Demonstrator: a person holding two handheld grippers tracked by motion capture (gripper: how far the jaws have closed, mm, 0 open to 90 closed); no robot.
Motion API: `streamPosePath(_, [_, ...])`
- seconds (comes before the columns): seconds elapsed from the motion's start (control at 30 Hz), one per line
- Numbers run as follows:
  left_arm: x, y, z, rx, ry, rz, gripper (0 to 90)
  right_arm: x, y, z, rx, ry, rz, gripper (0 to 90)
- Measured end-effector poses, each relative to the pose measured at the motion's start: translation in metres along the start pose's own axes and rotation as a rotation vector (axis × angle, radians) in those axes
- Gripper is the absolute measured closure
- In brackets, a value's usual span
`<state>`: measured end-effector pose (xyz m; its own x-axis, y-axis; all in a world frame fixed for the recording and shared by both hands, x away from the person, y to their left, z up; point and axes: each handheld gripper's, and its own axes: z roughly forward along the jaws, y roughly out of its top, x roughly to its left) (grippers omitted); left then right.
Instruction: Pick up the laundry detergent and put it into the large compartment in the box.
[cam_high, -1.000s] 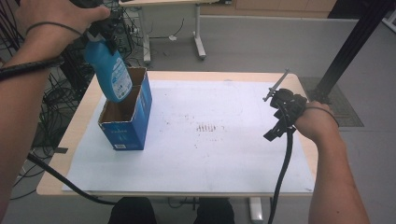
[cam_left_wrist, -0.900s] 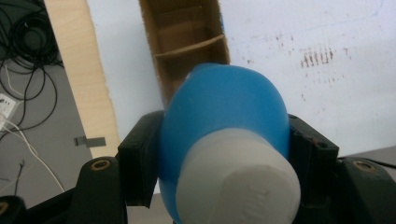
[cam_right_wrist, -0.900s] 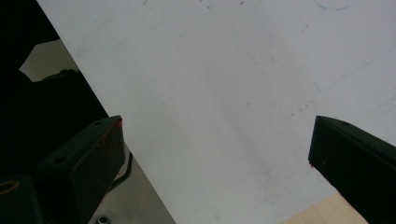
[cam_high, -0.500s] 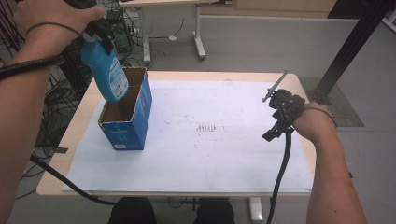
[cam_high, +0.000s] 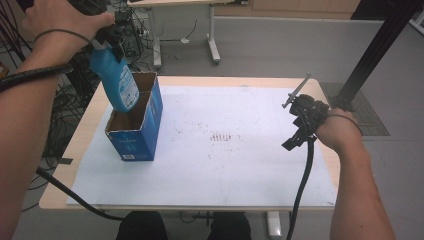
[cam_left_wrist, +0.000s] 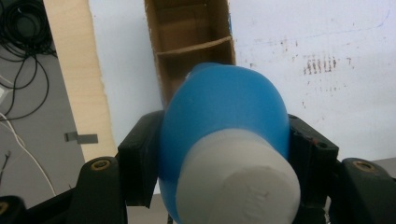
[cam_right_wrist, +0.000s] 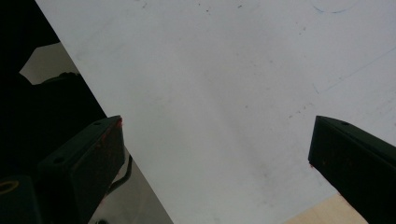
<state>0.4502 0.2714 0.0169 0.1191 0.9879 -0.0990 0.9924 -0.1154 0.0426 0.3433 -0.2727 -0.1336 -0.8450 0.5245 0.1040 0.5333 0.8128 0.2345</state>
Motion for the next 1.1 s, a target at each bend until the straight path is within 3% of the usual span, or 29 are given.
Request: streamPosePath(1.1, [0.001,0.007,0.059,0.062,0.008,-0.004,37.2,0.002,0.000,0.001,-0.003,-0.003,-0.002,3.6])
